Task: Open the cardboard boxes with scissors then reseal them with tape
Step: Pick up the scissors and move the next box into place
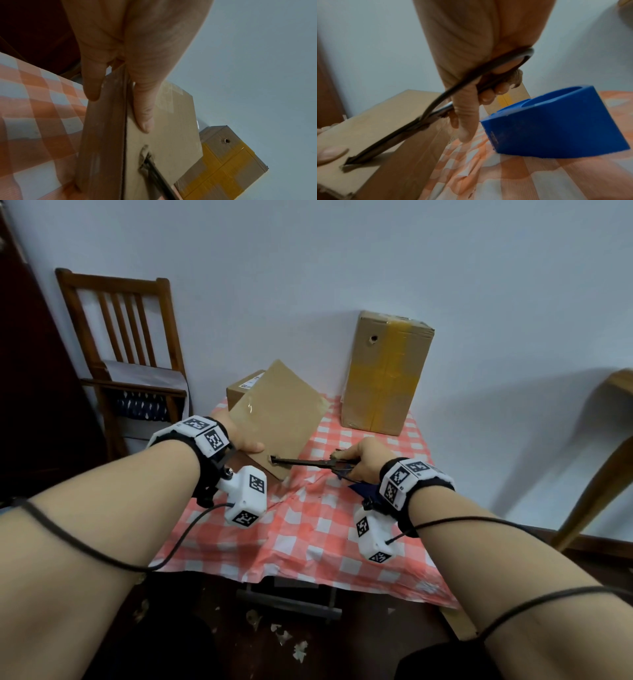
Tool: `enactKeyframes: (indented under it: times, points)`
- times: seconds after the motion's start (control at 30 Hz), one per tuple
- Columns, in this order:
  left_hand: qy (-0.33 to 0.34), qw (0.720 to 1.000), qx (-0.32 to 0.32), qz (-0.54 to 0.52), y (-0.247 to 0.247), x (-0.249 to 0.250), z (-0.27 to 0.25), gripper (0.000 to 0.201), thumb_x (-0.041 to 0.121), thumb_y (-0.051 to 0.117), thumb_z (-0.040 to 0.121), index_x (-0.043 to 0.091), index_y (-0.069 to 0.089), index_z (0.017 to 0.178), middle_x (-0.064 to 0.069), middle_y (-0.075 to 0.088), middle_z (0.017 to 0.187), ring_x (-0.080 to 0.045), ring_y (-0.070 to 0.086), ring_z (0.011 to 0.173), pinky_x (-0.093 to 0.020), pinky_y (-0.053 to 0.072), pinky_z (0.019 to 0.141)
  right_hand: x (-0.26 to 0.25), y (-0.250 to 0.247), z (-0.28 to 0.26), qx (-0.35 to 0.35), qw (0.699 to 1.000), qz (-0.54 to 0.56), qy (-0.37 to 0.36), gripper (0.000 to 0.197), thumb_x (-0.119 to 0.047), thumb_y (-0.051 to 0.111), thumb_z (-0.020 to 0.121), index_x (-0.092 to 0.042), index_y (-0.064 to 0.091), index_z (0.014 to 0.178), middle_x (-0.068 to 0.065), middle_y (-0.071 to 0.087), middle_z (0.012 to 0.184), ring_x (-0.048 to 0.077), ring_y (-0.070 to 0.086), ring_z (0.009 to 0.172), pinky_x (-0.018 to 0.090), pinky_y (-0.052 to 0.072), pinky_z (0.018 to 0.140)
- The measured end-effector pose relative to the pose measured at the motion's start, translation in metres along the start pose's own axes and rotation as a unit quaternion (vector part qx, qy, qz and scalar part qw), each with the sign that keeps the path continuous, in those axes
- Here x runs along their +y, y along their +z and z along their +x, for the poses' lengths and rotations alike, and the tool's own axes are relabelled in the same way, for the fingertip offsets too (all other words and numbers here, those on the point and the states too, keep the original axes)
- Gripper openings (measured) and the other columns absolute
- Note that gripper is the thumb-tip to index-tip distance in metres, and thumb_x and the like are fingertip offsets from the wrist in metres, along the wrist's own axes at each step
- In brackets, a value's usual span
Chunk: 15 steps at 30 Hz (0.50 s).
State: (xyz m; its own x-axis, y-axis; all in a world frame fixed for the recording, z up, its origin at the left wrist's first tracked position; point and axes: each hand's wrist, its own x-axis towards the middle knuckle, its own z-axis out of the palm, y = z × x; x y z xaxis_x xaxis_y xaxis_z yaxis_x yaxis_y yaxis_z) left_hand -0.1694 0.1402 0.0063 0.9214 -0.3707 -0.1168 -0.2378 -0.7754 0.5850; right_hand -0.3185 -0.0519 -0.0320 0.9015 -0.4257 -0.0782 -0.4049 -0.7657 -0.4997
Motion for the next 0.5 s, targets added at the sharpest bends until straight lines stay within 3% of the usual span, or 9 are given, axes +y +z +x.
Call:
enactKeyframes:
  times: [0.17,0.37,0.5]
  points:
    - [-0.010,0.999,0.034,0.013,0.005,0.000,0.005,0.083,0.029,0.081,0.074,0.004,0.037,0.139,-0.016,0.053,0.131,-0.032,0.053,0.119,-0.039,0.045,0.099,0.005,0.003,0.002,0.005,1.000,0.023,0.005,0.038,-0.003,0.071,0.080,-0.013,0.069,0.116,-0.003,0.067,0.115,0.012,0.061,0.102,0.024,0.048,0.094]
    - [-0.013,0.999,0.037,0.032,0.007,0.003,0.005,0.080,0.035,0.075,0.080,0.001,0.033,0.139,-0.014,0.051,0.130,-0.030,0.052,0.118,-0.034,0.043,0.090,0.007,0.012,-0.003,-0.006,0.998,0.060,0.020,0.040,0.003,0.065,0.082,-0.010,0.066,0.120,-0.002,0.063,0.125,0.014,0.058,0.113,0.017,0.044,0.091]
    - [-0.019,0.999,0.032,0.030,0.006,0.003,0.004,0.080,0.034,0.075,0.079,0.000,0.033,0.138,-0.016,0.050,0.131,-0.031,0.051,0.119,-0.035,0.043,0.093,0.008,0.021,-0.007,-0.010,0.992,0.122,0.033,0.040,0.005,0.066,0.082,-0.002,0.063,0.122,0.000,0.057,0.132,0.012,0.053,0.121,0.014,0.040,0.089]
